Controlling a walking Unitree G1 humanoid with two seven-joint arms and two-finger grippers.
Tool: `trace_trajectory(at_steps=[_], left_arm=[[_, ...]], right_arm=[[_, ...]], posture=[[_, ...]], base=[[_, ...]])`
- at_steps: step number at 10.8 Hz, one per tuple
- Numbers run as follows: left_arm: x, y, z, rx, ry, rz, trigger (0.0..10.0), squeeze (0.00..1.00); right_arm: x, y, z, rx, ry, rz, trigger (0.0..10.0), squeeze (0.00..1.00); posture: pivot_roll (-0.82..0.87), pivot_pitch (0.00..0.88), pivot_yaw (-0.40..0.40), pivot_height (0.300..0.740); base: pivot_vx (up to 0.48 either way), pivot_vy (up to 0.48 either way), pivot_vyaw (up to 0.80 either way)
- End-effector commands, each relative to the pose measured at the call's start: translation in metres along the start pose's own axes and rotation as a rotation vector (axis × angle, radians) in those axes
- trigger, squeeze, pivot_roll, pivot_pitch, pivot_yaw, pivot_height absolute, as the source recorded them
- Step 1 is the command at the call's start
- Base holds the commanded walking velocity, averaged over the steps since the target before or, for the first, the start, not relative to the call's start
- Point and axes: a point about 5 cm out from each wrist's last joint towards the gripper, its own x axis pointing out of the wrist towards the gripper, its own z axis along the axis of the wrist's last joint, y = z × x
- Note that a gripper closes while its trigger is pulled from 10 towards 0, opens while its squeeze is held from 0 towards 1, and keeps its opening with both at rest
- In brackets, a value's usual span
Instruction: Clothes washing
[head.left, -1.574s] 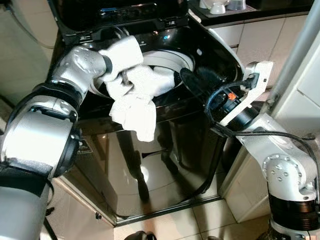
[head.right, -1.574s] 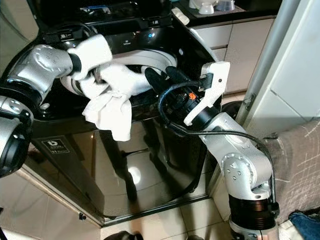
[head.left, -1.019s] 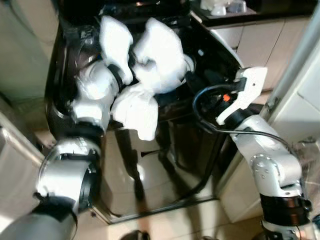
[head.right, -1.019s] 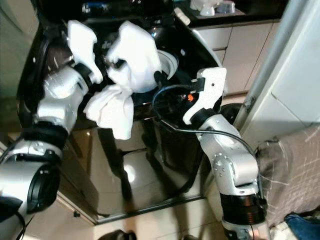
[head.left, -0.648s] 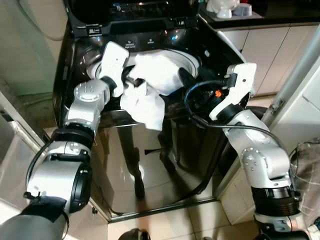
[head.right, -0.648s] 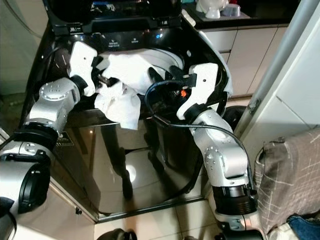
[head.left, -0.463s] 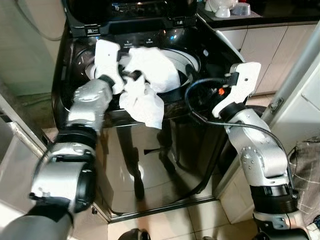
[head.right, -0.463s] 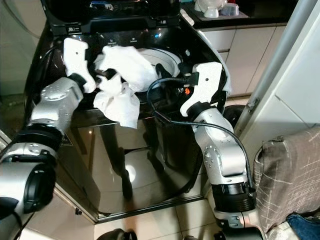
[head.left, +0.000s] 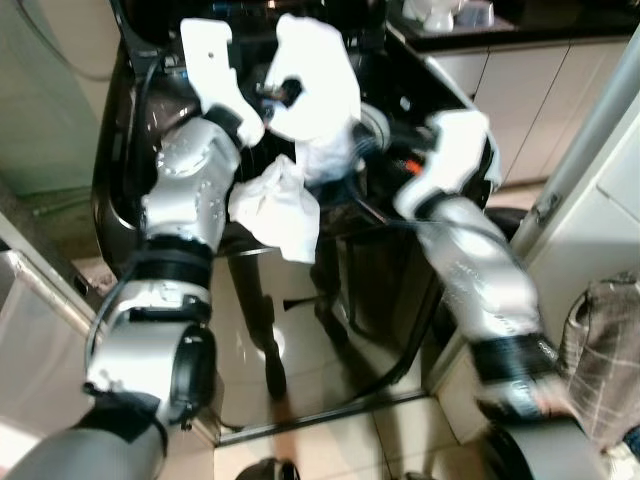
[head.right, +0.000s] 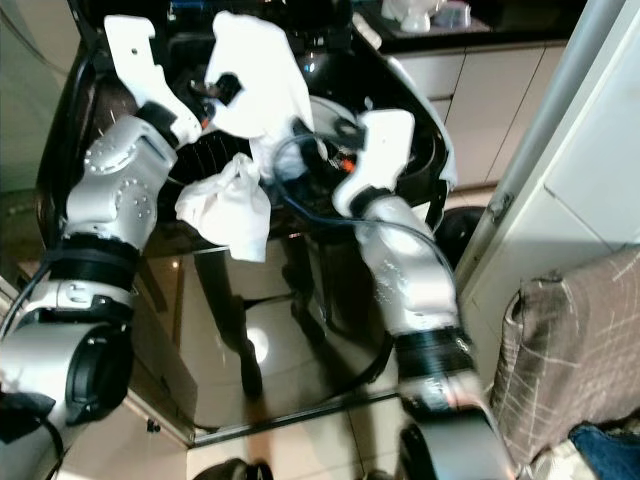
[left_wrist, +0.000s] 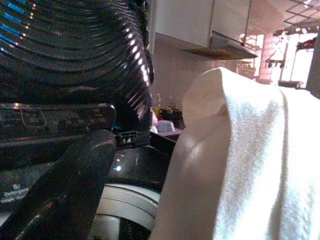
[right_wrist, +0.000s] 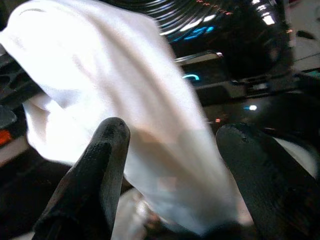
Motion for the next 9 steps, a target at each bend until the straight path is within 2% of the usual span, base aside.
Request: trace_trajectory(at_steps=[1, 3, 5, 6, 7, 8, 9], left_arm=[[0.0, -0.002, 0.008, -0.015, -0.03, -0.008, 10.0, 0.0], [-0.002, -0.013, 0.009, -0.032, -0.023, -0.061, 10.0, 0.0], [-0.005, -0.024, 0.01, -0.044, -0.003, -0.118, 10.0, 0.0], [-0.009, -0.033, 0.008, -0.025, 0.039, -0.179, 10.0, 0.0], [-0.015, -0.039, 0.003, 0.031, 0.105, -0.241, 10.0, 0.0], [-0.027, -0.04, -0.01, 0.099, 0.225, -0.296, 10.0, 0.0], [-0.044, -0.033, -0.028, 0.195, 0.371, -0.322, 10.0, 0.0]], right_arm=[[0.005, 0.001, -0.002, -0.012, 0.001, 0.005, 10.0, 0.0], [0.026, 0.005, -0.002, 0.003, -0.01, -0.009, 10.0, 0.0], [0.043, -0.007, -0.001, -0.078, 0.014, -0.09, 10.0, 0.0], [0.049, -0.016, 0.005, -0.152, 0.022, -0.143, 10.0, 0.0], [0.052, -0.023, 0.014, -0.236, 0.011, -0.188, 10.0, 0.0], [0.053, -0.034, 0.02, -0.266, 0.016, -0.242, 10.0, 0.0], [0.053, -0.041, 0.024, -0.3, 0.02, -0.276, 10.0, 0.0]], posture=[[-0.14, 0.0, 0.06, 0.74], [-0.13, 0.0, 0.053, 0.74], [-0.12, 0.0, 0.053, 0.74], [-0.11, 0.0, 0.051, 0.74], [-0.11, 0.0, 0.051, 0.74], [-0.11, 0.0, 0.049, 0.74], [-0.1, 0.0, 0.048, 0.74]], base=[[0.0, 0.0, 0.0], [0.0, 0.0, 0.0], [0.0, 0.0, 0.0], [0.0, 0.0, 0.0], [0.0, 0.0, 0.0], [0.0, 0.0, 0.0], [0.0, 0.0, 0.0]])
